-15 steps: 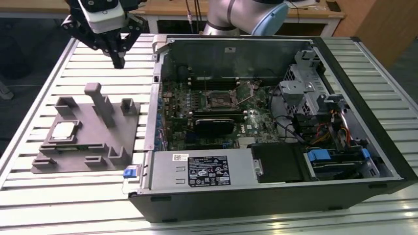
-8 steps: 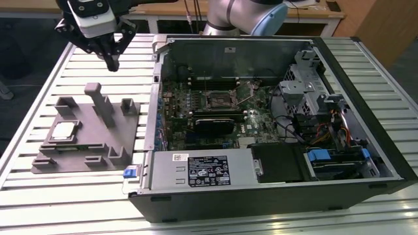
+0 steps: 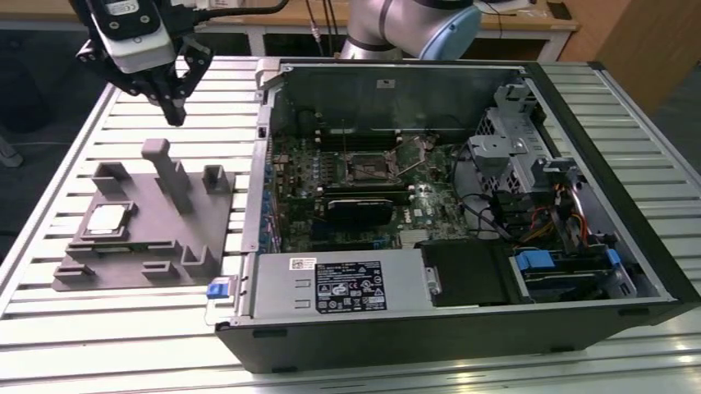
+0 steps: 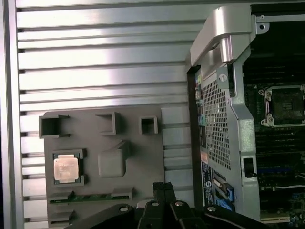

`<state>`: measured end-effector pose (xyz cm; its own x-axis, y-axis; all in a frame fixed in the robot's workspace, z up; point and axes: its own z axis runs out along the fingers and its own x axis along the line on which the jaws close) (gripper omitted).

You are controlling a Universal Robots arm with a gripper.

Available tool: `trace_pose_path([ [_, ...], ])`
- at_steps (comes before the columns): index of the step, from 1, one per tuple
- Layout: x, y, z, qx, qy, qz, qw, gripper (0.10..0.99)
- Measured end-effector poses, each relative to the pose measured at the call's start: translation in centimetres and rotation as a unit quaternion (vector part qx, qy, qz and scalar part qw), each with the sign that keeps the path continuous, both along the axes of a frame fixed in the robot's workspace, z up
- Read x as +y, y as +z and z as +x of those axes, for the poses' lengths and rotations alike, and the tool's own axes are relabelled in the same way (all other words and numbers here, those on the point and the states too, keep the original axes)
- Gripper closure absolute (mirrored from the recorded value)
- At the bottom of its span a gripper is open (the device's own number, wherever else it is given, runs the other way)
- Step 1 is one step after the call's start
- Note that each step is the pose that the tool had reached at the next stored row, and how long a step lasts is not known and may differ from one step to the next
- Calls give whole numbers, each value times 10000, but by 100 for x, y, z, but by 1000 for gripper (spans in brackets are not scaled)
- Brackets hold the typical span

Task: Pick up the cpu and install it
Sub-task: 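Reach for the cpu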

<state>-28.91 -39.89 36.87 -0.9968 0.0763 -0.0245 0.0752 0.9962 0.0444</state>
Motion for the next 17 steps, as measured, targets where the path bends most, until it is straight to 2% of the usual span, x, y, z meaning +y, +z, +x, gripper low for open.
trace_pose_path([
  [17, 0, -136, -372, 0, 1, -1, 10000, 980],
])
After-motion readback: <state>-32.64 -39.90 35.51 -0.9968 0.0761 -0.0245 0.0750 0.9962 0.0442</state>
